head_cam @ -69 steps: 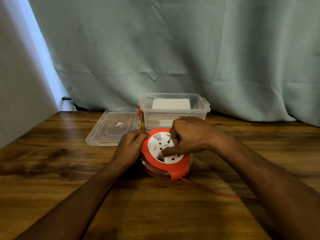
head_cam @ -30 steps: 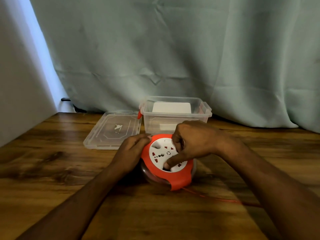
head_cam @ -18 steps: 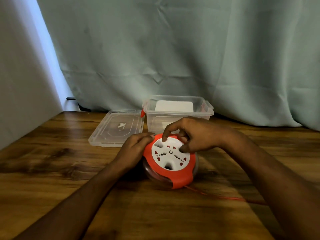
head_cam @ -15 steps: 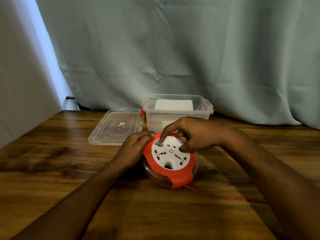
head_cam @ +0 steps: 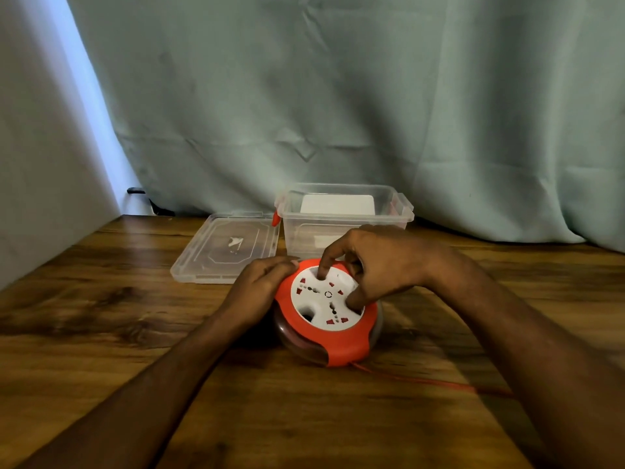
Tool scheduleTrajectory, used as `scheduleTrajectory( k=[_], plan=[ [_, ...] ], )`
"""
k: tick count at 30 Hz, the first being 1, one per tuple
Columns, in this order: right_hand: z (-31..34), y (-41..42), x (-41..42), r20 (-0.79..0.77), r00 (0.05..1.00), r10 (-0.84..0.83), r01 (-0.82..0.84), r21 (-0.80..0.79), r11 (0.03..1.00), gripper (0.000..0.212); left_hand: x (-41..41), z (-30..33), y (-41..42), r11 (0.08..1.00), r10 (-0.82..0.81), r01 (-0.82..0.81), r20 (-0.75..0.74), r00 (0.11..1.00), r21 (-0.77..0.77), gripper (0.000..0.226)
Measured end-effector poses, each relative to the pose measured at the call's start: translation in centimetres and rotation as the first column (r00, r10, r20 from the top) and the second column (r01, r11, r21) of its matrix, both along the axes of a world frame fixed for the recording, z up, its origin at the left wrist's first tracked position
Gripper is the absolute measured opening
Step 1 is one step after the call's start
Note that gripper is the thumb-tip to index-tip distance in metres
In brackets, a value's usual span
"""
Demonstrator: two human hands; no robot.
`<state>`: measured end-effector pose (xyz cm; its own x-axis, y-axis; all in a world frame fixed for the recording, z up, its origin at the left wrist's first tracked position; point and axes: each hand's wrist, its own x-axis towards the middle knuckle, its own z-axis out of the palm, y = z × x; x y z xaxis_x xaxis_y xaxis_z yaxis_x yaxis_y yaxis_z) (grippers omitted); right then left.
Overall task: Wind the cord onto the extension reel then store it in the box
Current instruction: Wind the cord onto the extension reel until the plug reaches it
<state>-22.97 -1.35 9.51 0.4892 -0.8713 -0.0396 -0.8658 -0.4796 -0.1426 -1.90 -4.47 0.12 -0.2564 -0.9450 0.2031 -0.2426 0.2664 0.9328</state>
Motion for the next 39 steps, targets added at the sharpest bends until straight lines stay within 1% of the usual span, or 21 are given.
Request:
scheduleTrajectory(
  k=[4, 7, 10, 11, 14, 17, 19, 21, 22, 23, 24, 25, 27, 28, 29, 30, 33, 34, 36, 39],
  plan=[
    [0.0, 0.0, 0.1, -0.082, 0.997, 0.003, -0.011, -0.102, 0.995, 0.059, 0.0, 0.0, -0.1, 1.0, 0.01, -0.01, -0.017, 1.0, 0.01, 0.033],
    [-0.1, 0.0, 0.1, -0.095, 0.995, -0.02, 0.009, -0.119, 0.993, 0.058, 0.1, 0.0, -0.2, 1.0, 0.014, -0.014, -0.03, 0.999, 0.02, 0.03],
    [-0.7, -0.2, 0.1, -0.072, 0.997, -0.028, 0.023, -0.07, 0.997, 0.046, 0.0, 0.0, -0.2, 1.0, 0.017, -0.016, -0.033, 0.999, 0.019, 0.03],
    [-0.9, -0.3, 0.1, -0.062, 0.998, -0.029, 0.025, -0.057, 0.998, 0.045, 0.0, 0.0, -0.1, 1.0, 0.015, -0.014, -0.035, 0.999, 0.02, 0.03],
    [-1.5, -0.4, 0.3, -0.02, 0.999, -0.036, 0.036, 0.006, 0.999, 0.051, 0.0, -0.1, -0.1, 1.0, 0.004, -0.004, -0.023, 1.0, 0.02, 0.03],
    [-1.8, -1.0, 0.1, 0.091, 0.995, -0.036, 0.028, 0.094, 0.995, 0.052, 0.1, -0.1, -0.2, 1.0, -0.001, 0.001, -0.001, 1.0, 0.01, 0.031],
    [-1.7, -1.2, -0.4, 0.149, 0.989, -0.017, -0.006, 0.153, 0.988, 0.044, 0.1, -0.1, -0.2, 1.0, 0.002, -0.002, -0.004, 1.0, 0.007, 0.032],
    [-1.4, -1.1, -0.9, 0.195, 0.981, -0.01, -0.036, 0.229, 0.973, 0.029, 0.1, -0.1, -0.2, 1.0, 0.004, -0.004, -0.008, 1.0, 0.003, 0.032],
    [-1.2, -0.9, -1.0, 0.203, 0.979, -0.011, -0.045, 0.268, 0.962, 0.022, 0.1, -0.1, -0.2, 1.0, 0.003, -0.003, -0.007, 1.0, 0.002, 0.032],
    [-1.1, -0.9, -1.0, 0.201, 0.979, -0.014, -0.046, 0.286, 0.957, 0.02, 0.0, -0.1, -0.2, 1.0, 0.0, 0.0, -0.008, 1.0, 0.004, 0.032],
    [-1.1, -0.8, -0.9, 0.191, 0.981, -0.014, -0.041, 0.282, 0.958, 0.022, 0.1, -0.1, -0.2, 1.0, -0.001, 0.001, -0.01, 1.0, 0.008, 0.032],
    [-1.2, -1.0, -0.8, 0.174, 0.984, -0.022, -0.025, 0.259, 0.966, 0.032, 0.1, -0.1, -0.2, 1.0, 0.0, 0.0, -0.013, 1.0, 0.013, 0.032],
    [-1.3, -1.0, -0.4, 0.118, 0.992, -0.037, 0.01, 0.224, 0.975, 0.065, 0.1, -0.2, -0.2, 1.0, 0.002, -0.002, -0.02, 1.0, 0.02, 0.031],
    [-1.3, -1.0, -0.2, 0.088, 0.995, -0.047, 0.028, 0.204, 0.979, 0.078, 0.1, -0.2, -0.2, 1.0, 0.002, -0.001, -0.019, 1.0, 0.019, 0.03],
    [-1.3, -1.0, -0.1, 0.059, 0.997, -0.054, 0.043, 0.178, 0.983, 0.084, 0.1, -0.2, -0.3, 1.0, 0.003, -0.002, -0.019, 1.0, 0.017, 0.03],
    [-1.3, -0.9, 0.0, 0.033, 0.998, -0.06, 0.054, 0.155, 0.986, 0.082, 0.1, -0.2, -0.3, 1.0, 0.005, -0.004, -0.016, 1.0, 0.014, 0.029],
    [-1.1, -0.2, 0.8, -0.031, 0.995, -0.095, 0.097, 0.071, 0.993, 0.057, 0.1, -0.2, -0.4, 1.0, 0.008, -0.008, -0.005, 1.0, 0.005, 0.028],
    [-1.1, -0.1, 1.1, -0.055, 0.993, -0.103, 0.106, 0.063, 0.992, 0.052, 0.1, -0.3, -0.4, 1.0, 0.009, -0.009, -0.005, 1.0, 0.003, 0.028],
    [-1.1, 0.1, 1.7, -0.068, 0.99, -0.121, 0.125, 0.063, 0.99, 0.046, 0.1, -0.3, -0.3, 1.0, 0.004, -0.004, -0.015, 1.0, 0.003, 0.029],
    [-1.3, 0.0, 2.0, -0.047, 0.991, -0.127, 0.131, 0.104, 0.986, 0.044, 0.1, -0.2, -0.3, 1.0, 0.007, -0.007, -0.023, 1.0, 0.01, 0.03]
  ],
)
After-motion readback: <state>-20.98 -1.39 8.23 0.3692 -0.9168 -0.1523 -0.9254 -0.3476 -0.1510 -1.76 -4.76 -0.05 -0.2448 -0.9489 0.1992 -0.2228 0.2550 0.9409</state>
